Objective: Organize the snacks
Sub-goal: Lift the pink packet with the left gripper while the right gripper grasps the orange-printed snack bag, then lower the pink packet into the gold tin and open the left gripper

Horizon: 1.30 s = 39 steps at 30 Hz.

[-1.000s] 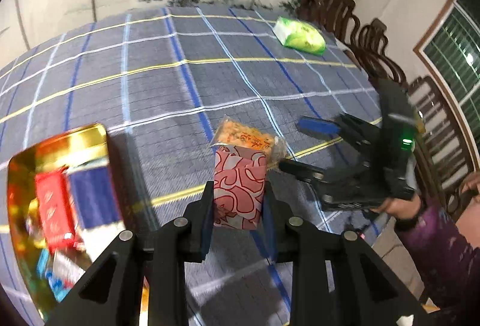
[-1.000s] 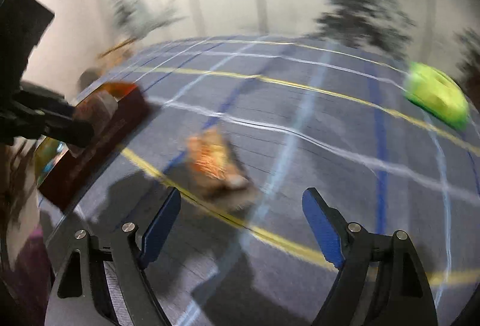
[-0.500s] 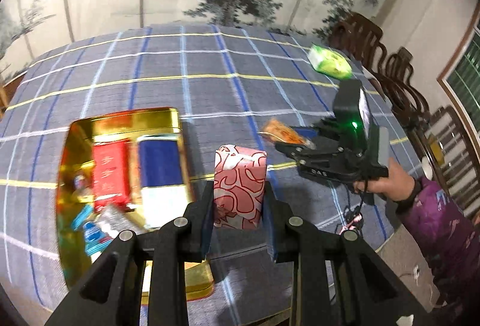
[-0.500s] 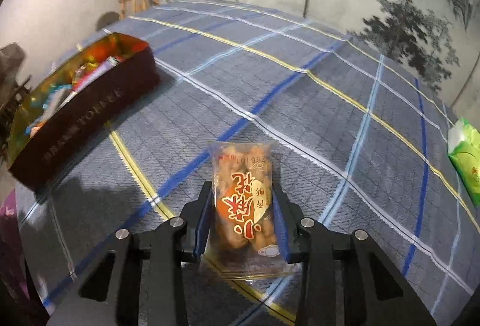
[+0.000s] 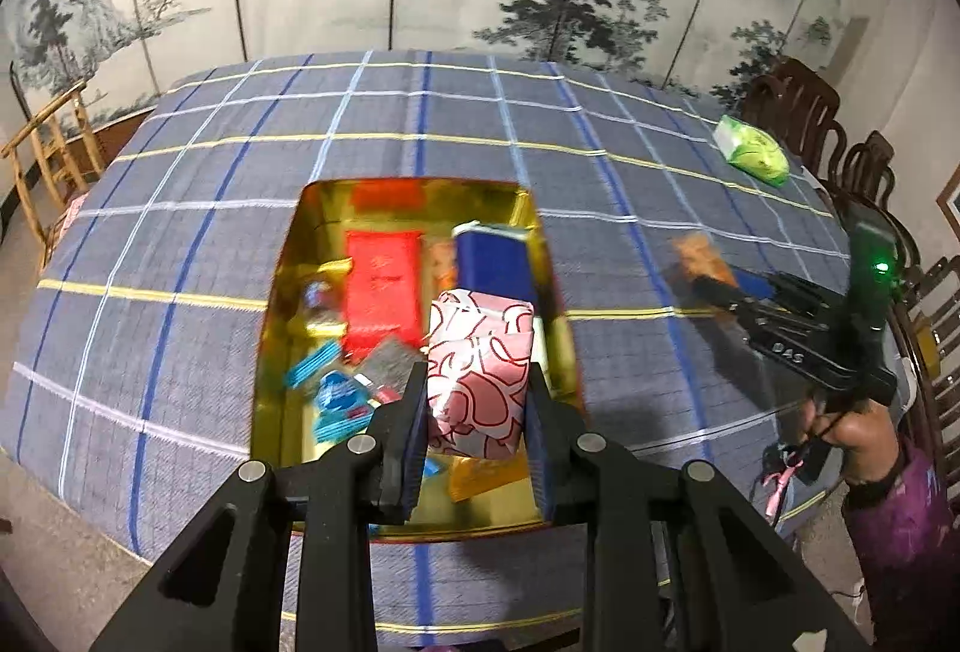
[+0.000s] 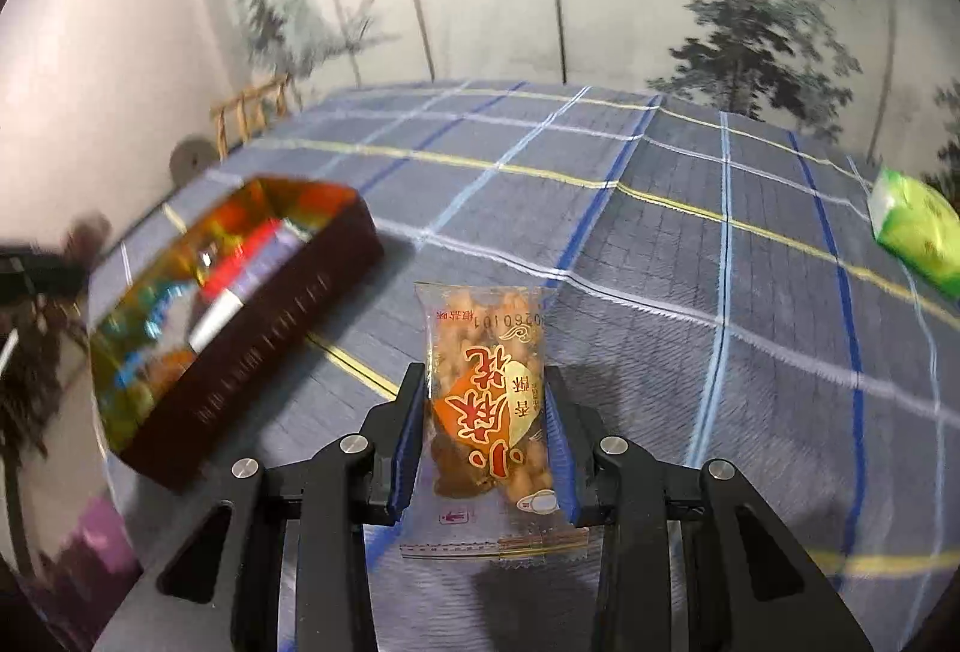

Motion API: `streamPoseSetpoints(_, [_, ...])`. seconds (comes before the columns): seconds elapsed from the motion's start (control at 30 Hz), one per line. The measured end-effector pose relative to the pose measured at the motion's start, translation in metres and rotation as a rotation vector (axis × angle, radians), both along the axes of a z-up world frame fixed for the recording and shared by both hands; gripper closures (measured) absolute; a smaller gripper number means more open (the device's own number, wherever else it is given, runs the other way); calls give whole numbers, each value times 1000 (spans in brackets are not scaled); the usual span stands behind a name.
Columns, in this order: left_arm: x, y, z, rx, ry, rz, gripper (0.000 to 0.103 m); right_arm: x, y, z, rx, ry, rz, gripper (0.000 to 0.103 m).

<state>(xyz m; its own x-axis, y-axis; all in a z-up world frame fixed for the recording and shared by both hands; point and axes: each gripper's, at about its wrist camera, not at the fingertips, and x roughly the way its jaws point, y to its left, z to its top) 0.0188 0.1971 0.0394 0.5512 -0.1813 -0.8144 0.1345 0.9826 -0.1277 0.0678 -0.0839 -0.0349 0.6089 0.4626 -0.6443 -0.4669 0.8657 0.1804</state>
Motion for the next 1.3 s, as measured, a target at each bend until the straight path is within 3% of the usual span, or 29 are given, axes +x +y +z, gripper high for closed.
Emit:
streamPoseSetpoints(0.33, [3, 9, -8, 58, -46, 8, 78, -9, 4, -9, 34, 21, -87, 66])
streamPoseSetpoints(0.6, [34, 11, -17, 79, -63, 6, 78, -18, 7, -6, 26, 23, -93, 66])
streamPoseSetpoints(1.3, [85, 11, -46, 118, -7, 19, 78, -34, 11, 25, 44, -15, -97, 66])
